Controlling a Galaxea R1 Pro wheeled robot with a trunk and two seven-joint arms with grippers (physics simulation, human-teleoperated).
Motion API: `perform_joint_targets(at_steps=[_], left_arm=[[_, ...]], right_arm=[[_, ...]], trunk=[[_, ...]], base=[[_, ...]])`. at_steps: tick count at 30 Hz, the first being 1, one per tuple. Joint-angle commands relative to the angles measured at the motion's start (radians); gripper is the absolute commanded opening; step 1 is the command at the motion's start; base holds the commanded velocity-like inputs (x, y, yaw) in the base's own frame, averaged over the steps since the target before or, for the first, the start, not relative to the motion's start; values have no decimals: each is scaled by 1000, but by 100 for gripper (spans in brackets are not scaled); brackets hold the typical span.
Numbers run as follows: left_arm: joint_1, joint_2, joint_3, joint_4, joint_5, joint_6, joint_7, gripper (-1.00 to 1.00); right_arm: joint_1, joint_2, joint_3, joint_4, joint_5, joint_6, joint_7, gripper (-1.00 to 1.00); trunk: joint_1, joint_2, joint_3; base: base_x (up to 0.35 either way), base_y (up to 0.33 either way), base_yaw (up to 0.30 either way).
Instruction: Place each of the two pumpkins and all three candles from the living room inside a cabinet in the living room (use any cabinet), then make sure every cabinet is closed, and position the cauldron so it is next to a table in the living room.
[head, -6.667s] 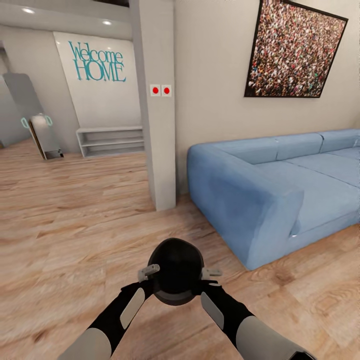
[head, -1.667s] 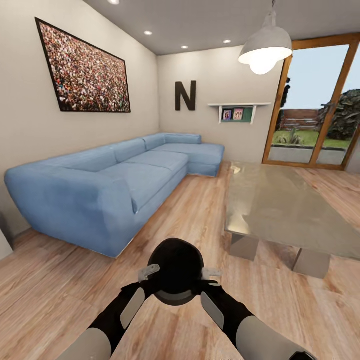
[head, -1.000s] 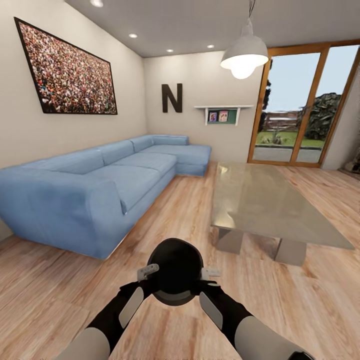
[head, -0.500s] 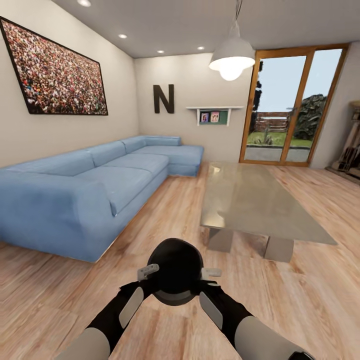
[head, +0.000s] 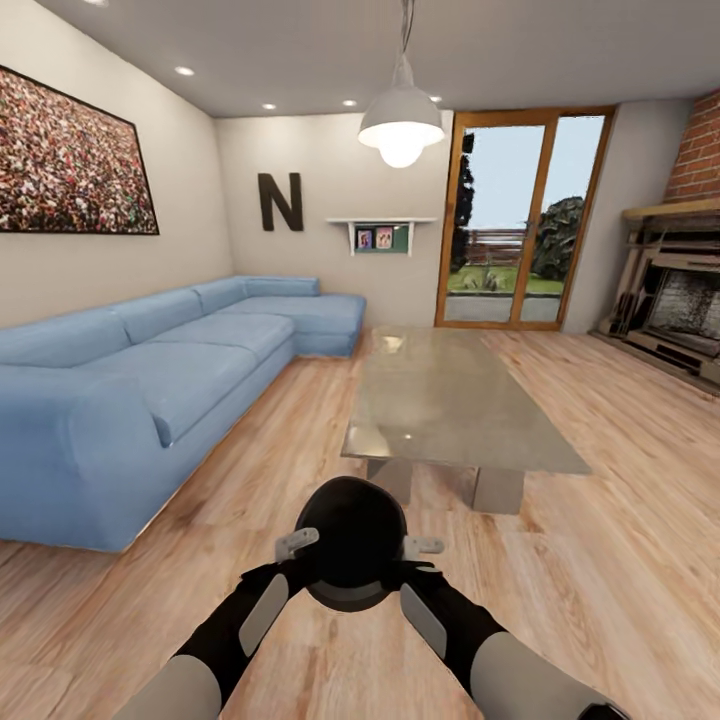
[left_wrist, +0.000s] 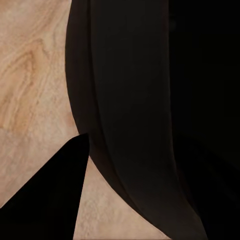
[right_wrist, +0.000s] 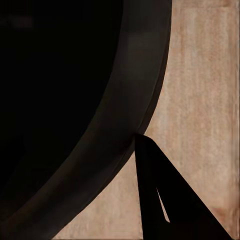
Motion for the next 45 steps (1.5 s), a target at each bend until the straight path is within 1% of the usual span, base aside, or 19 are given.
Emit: perform_joint_targets(at_steps=[1,6,11,17,45], left_arm=[[-1,19,-13,-23,32,1,2,-100],[-1,19,-13,-23,31,1,2,-100],[-1,19,-13,-24,31,1,2,-100],[-1,19,-14,-31,32,1,2,-100],[-1,19,-13,-35,33,1,2,-100]], right_arm=[[-1,-7,31,-1,-12,1,43,-100],[-1,-7,31,-1,-12,1,43,-100],[-1,-7,31,-1,-12,1,43,-100],[-1,-7,31,-1,-12,1,43,-100],[-1,-7,31,-1,-13,-1,42,-100]], trunk=[[0,-1,0],[0,-1,3],[0,-1,7],[0,-1,8],[13,-7,-100]], base=[[254,-78,-192],[199,-21,-178],[20,-1,-202],[1,0,-44],[0,0,0]])
